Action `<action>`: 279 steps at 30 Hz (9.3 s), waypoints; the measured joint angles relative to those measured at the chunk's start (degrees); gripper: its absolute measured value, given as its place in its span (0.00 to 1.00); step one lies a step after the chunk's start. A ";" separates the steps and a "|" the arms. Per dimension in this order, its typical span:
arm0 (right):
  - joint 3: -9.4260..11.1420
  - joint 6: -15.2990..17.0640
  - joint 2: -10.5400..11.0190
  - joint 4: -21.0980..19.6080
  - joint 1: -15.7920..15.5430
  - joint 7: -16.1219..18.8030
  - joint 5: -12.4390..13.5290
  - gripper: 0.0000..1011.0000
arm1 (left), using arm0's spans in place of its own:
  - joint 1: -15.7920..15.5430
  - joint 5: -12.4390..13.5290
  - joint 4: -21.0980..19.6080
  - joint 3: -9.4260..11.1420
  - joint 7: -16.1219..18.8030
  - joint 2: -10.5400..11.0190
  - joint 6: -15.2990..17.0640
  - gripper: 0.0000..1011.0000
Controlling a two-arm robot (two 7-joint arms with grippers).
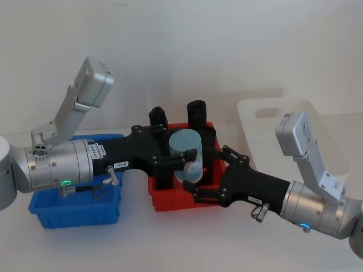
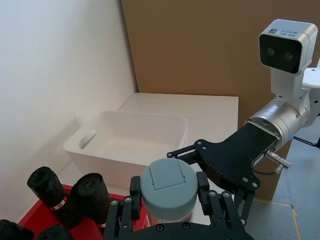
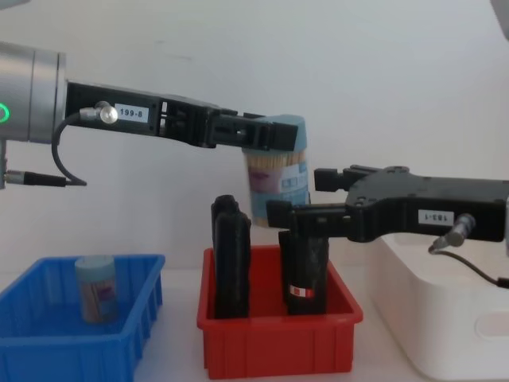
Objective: Pick the cotton swabs from the blue box and place them into the white box.
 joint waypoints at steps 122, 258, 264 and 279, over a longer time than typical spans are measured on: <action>6.32 -0.32 3.75 20.14 5.34 -36.00 7.52 0.62 | 0.00 0.00 0.00 0.00 0.01 0.00 0.00 0.99; 4.53 -4.25 2.74 -9.31 -15.98 -36.98 4.23 0.99 | 15.65 9.71 -2.96 8.60 52.69 -4.53 -20.23 0.99; 4.56 -4.28 2.63 -8.95 -15.80 -36.75 4.11 0.99 | 15.64 9.71 -2.96 8.59 52.71 -4.51 -20.23 0.99; 4.14 -4.48 1.21 -4.53 -12.44 -32.81 1.48 0.99 | 15.61 9.66 -2.93 8.55 52.71 -4.50 -20.22 0.99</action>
